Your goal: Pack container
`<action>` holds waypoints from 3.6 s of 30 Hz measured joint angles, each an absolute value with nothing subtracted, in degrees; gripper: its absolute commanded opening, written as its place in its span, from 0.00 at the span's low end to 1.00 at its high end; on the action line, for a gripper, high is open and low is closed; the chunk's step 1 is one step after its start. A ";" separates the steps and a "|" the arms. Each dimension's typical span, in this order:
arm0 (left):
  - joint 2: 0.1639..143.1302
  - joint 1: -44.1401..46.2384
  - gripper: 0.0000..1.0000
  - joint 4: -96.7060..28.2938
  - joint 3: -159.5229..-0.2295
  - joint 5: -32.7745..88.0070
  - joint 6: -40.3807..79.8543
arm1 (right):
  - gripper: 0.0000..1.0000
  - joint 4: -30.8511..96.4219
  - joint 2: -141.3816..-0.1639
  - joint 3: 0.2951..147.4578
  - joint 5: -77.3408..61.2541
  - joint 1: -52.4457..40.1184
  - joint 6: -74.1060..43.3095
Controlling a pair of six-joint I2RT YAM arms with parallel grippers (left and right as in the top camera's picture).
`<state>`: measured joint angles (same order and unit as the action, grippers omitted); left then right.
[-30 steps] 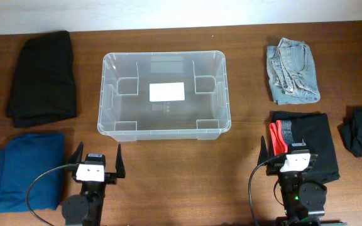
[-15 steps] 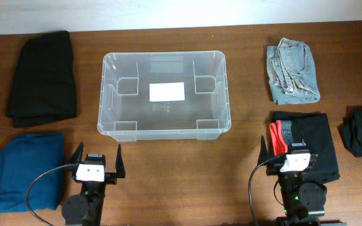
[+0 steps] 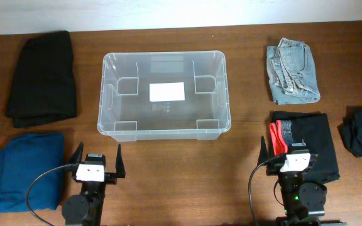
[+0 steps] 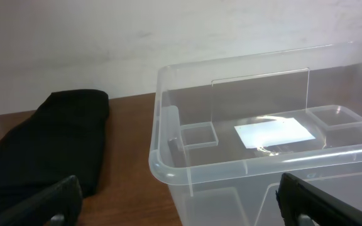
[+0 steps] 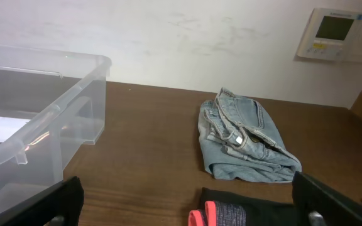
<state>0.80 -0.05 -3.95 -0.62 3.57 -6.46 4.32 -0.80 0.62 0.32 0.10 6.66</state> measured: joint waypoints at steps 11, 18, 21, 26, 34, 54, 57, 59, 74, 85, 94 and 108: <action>0.80 -0.05 1.00 -3.97 -0.62 3.57 -6.46 | 0.98 4.32 -0.80 0.62 0.32 0.10 6.68; 0.80 -0.05 1.00 -3.95 -0.62 3.57 -6.46 | 0.98 4.32 -0.80 0.62 0.34 0.10 6.66; 0.80 -0.05 1.00 -3.95 -0.62 3.57 -6.46 | 0.98 4.32 -0.80 0.62 0.32 0.10 6.66; 0.80 -0.05 0.99 -3.95 -0.62 3.57 -6.46 | 0.98 4.32 -0.80 0.62 0.34 0.10 6.63; 0.80 -0.05 1.00 -3.95 -0.62 3.57 -6.46 | 0.98 4.32 -0.80 0.62 0.34 0.10 6.63; 0.82 -0.05 0.99 8.34 -0.62 3.57 -6.44 | 0.98 4.32 -0.80 0.62 0.32 0.10 6.66; 0.84 -0.05 0.99 10.66 -0.97 3.53 -6.44 | 0.98 4.32 -0.80 0.62 0.32 0.10 6.66; 0.84 -0.05 0.99 10.48 -1.61 2.87 -6.44 | 0.98 4.32 -0.80 0.62 0.34 0.10 6.68; 16.62 -3.22 0.99 -23.90 -33.80 -5.61 -7.77 | 0.98 4.29 -0.80 0.62 0.34 0.14 6.66; 52.53 -6.04 0.99 -49.10 -66.37 -1.76 -12.27 | 0.98 4.32 -0.80 0.62 0.32 0.14 6.63; 62.76 -7.92 1.00 -50.54 -76.25 2.63 -10.90 | 0.98 4.32 -0.80 0.62 0.34 0.14 6.70; 82.30 -16.51 0.99 -65.39 -98.48 15.55 -10.22 | 0.98 4.32 -0.80 0.62 0.34 0.14 6.70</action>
<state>82.30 -16.51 -65.39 -98.48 15.55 -10.22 4.32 -0.80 0.62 0.34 0.14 6.70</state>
